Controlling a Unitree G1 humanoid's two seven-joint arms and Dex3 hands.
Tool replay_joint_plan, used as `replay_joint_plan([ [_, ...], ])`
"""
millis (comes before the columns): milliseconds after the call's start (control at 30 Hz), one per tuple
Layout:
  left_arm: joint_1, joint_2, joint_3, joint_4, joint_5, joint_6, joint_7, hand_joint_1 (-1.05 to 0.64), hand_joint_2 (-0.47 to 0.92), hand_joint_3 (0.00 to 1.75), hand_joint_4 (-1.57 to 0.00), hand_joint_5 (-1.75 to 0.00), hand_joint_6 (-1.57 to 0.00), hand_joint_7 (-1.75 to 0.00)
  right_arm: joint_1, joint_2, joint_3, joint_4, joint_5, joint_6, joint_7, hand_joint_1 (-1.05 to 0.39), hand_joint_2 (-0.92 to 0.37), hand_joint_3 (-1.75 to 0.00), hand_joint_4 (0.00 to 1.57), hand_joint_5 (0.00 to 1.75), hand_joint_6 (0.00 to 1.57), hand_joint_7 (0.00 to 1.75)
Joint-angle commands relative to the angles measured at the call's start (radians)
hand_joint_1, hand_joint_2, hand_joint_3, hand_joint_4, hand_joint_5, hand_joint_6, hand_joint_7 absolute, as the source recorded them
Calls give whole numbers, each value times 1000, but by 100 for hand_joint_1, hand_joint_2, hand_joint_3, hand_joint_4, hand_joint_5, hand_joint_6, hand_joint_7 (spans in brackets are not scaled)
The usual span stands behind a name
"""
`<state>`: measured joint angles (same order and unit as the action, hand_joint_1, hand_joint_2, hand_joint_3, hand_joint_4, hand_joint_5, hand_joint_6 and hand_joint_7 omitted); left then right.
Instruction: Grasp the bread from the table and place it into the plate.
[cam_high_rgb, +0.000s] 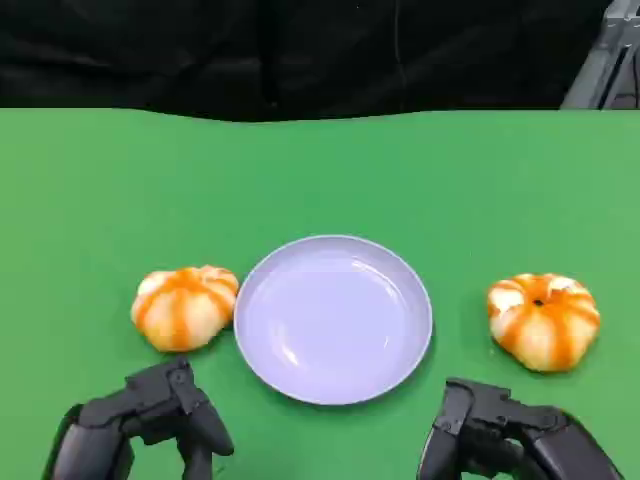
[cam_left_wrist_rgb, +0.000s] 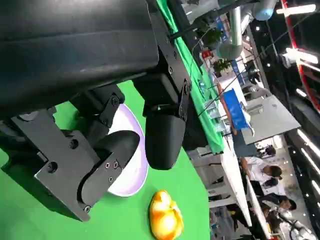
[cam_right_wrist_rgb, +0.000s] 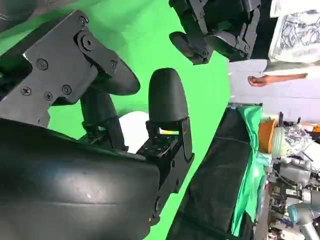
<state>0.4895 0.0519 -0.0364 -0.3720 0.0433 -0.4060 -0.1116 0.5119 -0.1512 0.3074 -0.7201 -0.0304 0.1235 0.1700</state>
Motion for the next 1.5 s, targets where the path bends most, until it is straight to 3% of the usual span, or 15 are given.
replay_joint_plan([
  [33,-5,11,10,9,3,-15,7,-4,25,159,-91,-172,-86,-156,-3,-6,0,-4,-5,5,-5,-4,-34,-134,70,165,69,147],
  [600,-6,13,10,9,-4,-7,3,-4,25,157,-90,-172,-86,-155,-3,-8,2,-4,-13,3,-5,-3,-35,-133,70,165,69,146],
  [900,-10,29,5,-3,4,12,-5,-4,34,144,-76,-155,-77,-134,4,-5,7,-9,-15,5,-6,-3,-36,-133,70,165,69,146],
  [1033,-14,72,-14,-62,56,132,-38,-10,50,108,-64,-131,-64,-96,7,0,15,-13,-12,9,-10,-2,-36,-134,70,167,69,147],
  [1067,-16,84,-21,-82,74,173,-49,-17,57,90,-52,-113,-54,-72,7,0,17,-13,-14,9,-11,-2,-36,-134,70,167,69,147],
  [1100,-34,110,-36,-117,141,235,-69,-20,61,80,-49,-105,-53,-59,9,0,18,-15,-13,9,-12,-2,-35,-134,70,167,69,147],
  [1167,-83,151,-70,-175,272,346,-108,-34,81,42,-26,-90,-43,-33,11,2,21,-15,-12,10,-15,-2,-35,-135,69,168,69,148],
  [1200,-109,168,-86,-195,331,394,-127,-38,86,31,-20,-86,-41,-27,11,4,24,-14,-13,10,-18,-2,-35,-135,69,168,69,148],
  [1267,-145,186,-110,-214,406,454,-149,-45,91,23,-15,-79,-39,-18,12,5,28,-14,-14,10,-21,-2,-35,-135,69,168,68,148],
  [1500,-329,206,-184,-140,653,569,-141,-53,92,20,-2,-71,-32,-10,18,9,53,-13,-38,-5,-41,-3,-33,-137,71,168,69,148],
])
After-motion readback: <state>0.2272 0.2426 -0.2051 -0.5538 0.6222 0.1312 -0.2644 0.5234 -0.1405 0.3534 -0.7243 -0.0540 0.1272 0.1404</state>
